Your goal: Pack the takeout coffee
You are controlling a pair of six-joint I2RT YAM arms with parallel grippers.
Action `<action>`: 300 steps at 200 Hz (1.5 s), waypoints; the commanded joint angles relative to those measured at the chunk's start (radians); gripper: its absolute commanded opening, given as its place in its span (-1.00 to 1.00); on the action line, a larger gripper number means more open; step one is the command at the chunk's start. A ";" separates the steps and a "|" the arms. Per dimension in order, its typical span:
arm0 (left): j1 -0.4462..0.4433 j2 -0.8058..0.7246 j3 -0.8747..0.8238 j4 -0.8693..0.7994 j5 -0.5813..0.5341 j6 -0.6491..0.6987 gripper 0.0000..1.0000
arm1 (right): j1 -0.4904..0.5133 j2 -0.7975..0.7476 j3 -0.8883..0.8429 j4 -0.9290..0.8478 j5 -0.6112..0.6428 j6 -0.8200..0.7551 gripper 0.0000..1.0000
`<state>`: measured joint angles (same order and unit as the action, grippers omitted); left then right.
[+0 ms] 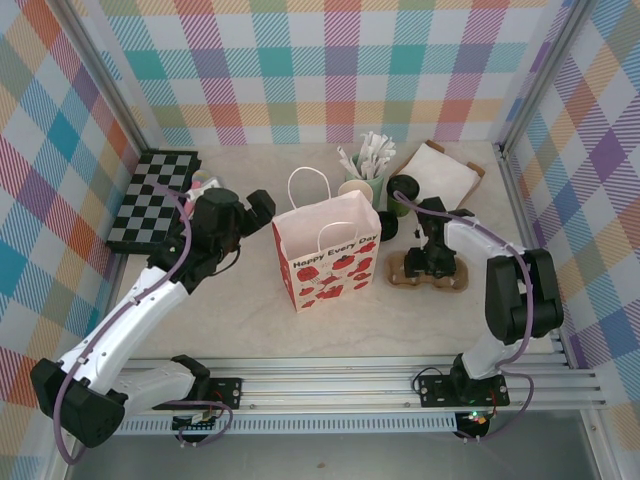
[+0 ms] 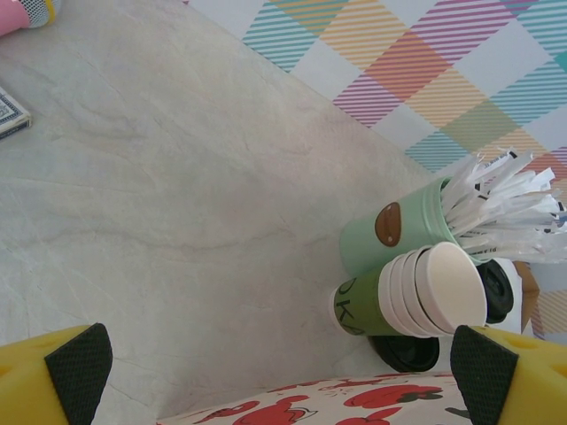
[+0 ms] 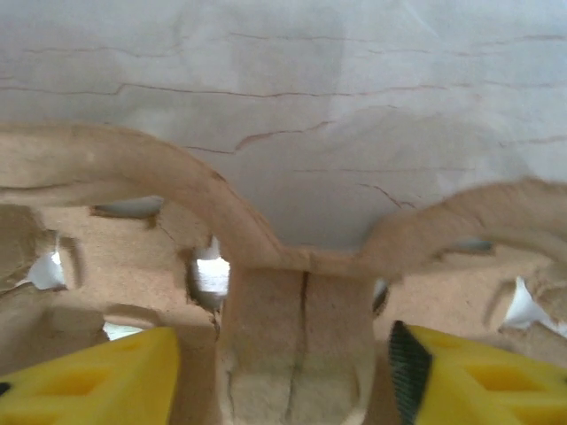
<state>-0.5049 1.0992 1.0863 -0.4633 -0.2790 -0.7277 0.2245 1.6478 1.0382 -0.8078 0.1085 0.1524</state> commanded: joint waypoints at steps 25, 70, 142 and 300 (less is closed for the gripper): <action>0.011 0.010 0.032 0.010 0.004 0.030 1.00 | 0.003 0.045 0.026 0.048 0.004 0.108 0.42; 0.012 0.002 0.025 0.012 0.002 0.044 1.00 | 0.007 0.117 0.043 0.042 0.064 0.107 0.43; 0.013 0.011 0.029 0.013 0.005 0.051 1.00 | 0.019 0.020 0.010 0.055 0.065 0.045 -0.17; 0.085 0.132 0.319 -0.037 0.440 0.447 1.00 | 0.078 -0.696 0.045 0.188 0.071 -0.229 -0.22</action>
<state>-0.4603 1.2114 1.3403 -0.4801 -0.0109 -0.4023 0.2985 0.9840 0.9802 -0.6174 0.2131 -0.0242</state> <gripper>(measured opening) 0.999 0.391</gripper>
